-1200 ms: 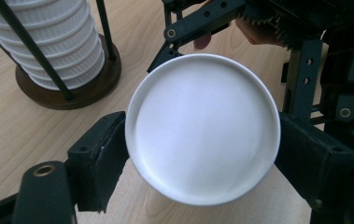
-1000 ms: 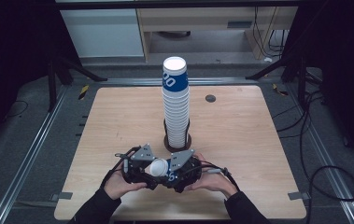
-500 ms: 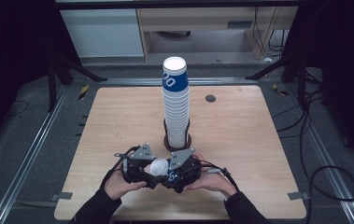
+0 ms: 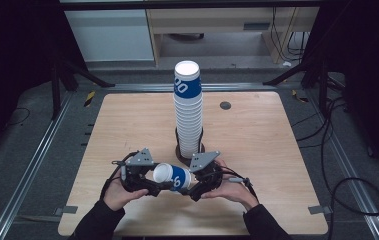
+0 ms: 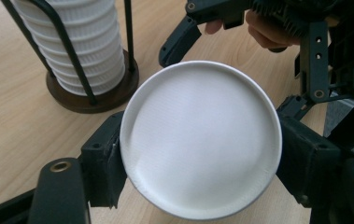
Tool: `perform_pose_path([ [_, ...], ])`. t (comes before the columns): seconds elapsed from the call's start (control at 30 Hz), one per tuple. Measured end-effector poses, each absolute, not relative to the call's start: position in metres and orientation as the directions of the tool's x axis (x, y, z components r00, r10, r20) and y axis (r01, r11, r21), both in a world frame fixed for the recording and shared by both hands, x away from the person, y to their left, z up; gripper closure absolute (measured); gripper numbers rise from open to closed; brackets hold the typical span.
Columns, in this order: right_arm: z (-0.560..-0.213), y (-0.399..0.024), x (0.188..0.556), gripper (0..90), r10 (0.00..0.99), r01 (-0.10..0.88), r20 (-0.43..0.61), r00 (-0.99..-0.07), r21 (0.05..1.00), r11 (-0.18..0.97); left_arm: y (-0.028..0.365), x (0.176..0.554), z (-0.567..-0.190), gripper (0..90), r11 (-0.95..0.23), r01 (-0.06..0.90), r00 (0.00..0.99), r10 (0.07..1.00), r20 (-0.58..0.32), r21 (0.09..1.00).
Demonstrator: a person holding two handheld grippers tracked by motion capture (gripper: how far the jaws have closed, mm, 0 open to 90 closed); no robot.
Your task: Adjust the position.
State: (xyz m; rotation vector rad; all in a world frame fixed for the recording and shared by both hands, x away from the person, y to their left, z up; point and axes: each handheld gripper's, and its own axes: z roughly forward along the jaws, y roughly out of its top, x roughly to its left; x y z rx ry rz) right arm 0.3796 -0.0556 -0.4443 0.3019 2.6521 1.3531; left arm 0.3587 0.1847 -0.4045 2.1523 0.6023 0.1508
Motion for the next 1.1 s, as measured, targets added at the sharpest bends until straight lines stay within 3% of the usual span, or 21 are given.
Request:
perform_pose_path([
  [0.27, -0.437, -0.071, 0.384, 9.2, 0.277, 0.145, -0.003, -0.961, 0.847, 0.511, 0.205, 0.365, -0.398, 26.7, -0.411, 0.373, 0.849, 0.513, -0.127, 0.832],
  [0.63, -0.437, -0.077, 0.387, 9.1, 0.266, 0.181, 0.067, -0.962, 0.883, 0.433, 0.206, 0.362, -0.394, 26.7, -0.265, 0.360, 0.866, 0.450, -0.216, 0.895],
  [1.1, -0.438, -0.070, 0.384, 9.0, 0.194, 0.162, 0.089, -0.977, 0.900, 0.405, 0.188, 0.357, -0.400, 26.8, -0.307, 0.344, 0.901, 0.372, -0.221, 0.887],
])
